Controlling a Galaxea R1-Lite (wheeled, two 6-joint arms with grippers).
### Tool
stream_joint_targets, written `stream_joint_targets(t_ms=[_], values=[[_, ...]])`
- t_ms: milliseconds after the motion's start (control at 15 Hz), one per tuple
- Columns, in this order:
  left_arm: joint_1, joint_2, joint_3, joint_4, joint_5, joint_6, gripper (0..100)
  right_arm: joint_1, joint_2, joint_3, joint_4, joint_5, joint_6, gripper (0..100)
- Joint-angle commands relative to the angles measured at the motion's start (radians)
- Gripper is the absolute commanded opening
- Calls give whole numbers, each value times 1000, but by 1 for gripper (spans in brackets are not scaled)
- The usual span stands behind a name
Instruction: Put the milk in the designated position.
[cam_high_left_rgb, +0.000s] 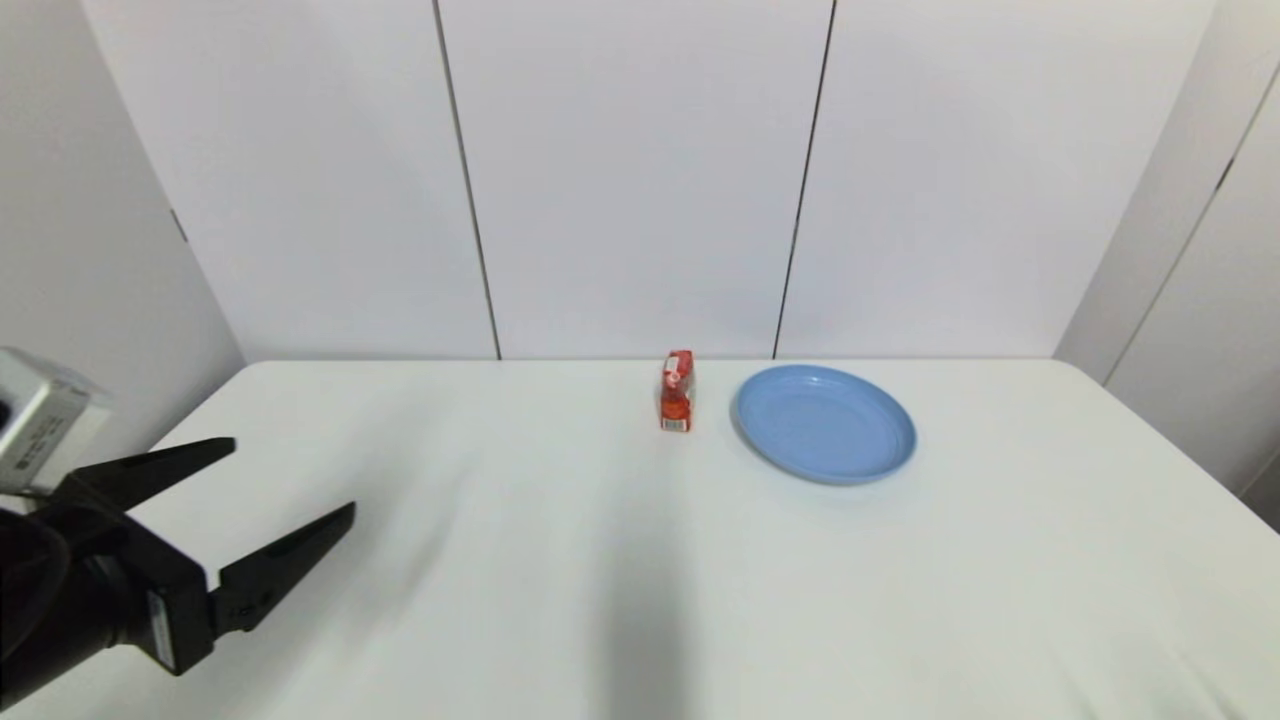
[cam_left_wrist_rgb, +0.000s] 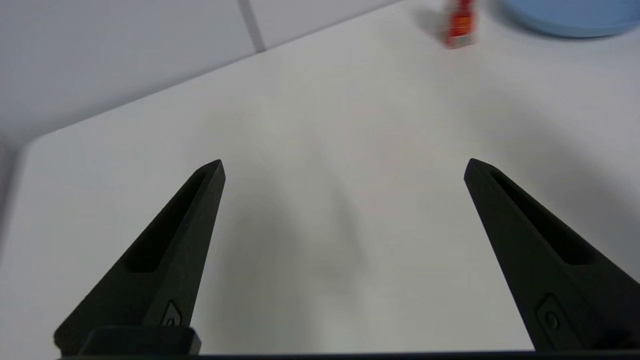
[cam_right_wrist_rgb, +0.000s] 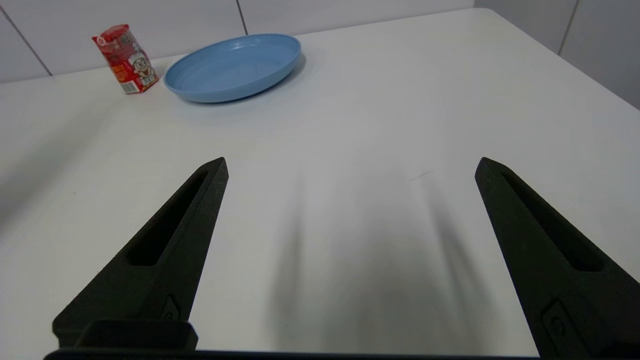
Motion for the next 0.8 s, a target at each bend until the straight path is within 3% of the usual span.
stream_joint_targets(t_ms=[67,333,533,667,800], values=[[184,-205,91,42,-3,41,100,0,1,0,0,0,1,100],[354,-369,194,137,-6,38,100,0,1,0,0,0,1,100],[464,-481,304,137,-154,13,100,0,1,0,0,0,1,100],[490,-555,373,141,-235,-1,100,0,1,0,0,0,1,100],[477,-679,422,190,-227,15,100,0,1,0,0,0,1,100]])
